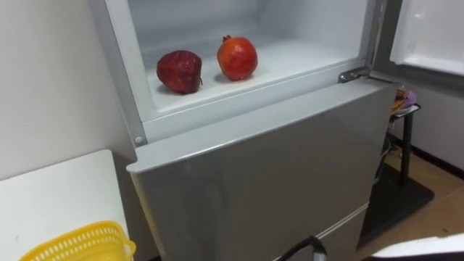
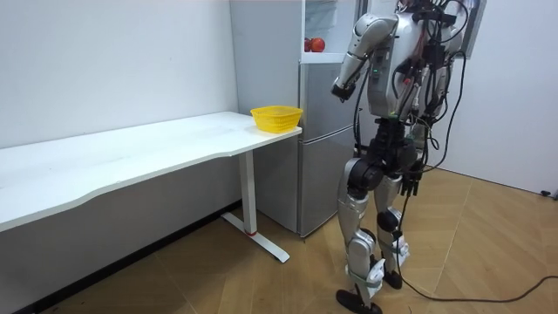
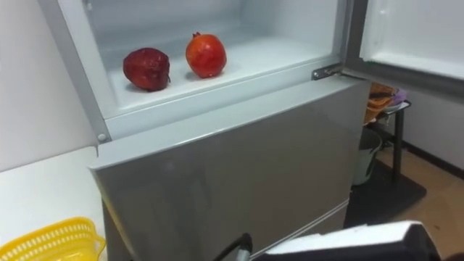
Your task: Retrieve from the upper fridge
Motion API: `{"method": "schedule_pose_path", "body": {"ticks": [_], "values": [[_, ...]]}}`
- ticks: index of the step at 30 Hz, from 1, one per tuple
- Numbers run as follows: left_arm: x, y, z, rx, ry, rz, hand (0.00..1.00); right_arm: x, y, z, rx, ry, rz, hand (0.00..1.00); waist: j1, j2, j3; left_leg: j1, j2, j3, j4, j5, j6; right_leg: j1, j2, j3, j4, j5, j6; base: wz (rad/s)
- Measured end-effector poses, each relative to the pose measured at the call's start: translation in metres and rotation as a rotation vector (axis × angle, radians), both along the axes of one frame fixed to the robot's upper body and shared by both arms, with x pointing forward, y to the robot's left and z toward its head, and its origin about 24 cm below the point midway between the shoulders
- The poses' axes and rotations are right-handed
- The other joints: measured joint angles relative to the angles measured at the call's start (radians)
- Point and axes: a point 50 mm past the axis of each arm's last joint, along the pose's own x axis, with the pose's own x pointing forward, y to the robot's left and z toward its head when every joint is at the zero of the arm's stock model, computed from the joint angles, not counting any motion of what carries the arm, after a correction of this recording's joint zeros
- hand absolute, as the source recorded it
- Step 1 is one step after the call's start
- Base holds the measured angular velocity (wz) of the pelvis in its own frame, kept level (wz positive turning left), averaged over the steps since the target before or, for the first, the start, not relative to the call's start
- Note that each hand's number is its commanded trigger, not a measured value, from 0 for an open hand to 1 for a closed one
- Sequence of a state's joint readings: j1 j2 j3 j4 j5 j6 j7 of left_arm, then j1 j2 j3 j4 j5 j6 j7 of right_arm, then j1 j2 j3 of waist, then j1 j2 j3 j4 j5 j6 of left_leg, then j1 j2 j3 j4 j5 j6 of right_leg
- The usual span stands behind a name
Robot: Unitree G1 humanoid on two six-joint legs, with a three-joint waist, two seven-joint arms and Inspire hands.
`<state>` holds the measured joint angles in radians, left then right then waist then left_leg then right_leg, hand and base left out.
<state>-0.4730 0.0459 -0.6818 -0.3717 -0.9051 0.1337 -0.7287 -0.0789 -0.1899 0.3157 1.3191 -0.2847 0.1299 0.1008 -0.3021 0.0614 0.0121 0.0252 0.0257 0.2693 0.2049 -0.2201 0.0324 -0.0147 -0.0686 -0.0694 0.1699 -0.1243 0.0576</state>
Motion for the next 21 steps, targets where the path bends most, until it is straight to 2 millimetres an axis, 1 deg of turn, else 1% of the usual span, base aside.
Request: {"method": "schedule_pose_path", "body": {"ticks": [9, 21], "values": [[0.0006, -0.0007, 0.0003, 0.005, -0.002, 0.000, 0.00, -0.0001, 0.0005, -0.0001, 0.001, 0.001, 0.008, 0.00, 0.002, -0.002, -0.0001, 0.007, 0.000, 0.002, -0.002, 0.000, -0.001, 0.003, 0.002, 0.012, 0.000, -0.002, 0.002, 0.00], [0.0028, -0.0017, -0.0033, 0.030, 0.012, -0.001, 0.00, 0.0012, 0.0004, 0.0001, -0.011, -0.010, 0.009, 0.00, 0.012, -0.002, 0.0001, 0.020, 0.000, -0.001, -0.010, -0.002, -0.003, 0.015, 0.003, 0.011, -0.001, -0.003, 0.002, 0.00]]}}
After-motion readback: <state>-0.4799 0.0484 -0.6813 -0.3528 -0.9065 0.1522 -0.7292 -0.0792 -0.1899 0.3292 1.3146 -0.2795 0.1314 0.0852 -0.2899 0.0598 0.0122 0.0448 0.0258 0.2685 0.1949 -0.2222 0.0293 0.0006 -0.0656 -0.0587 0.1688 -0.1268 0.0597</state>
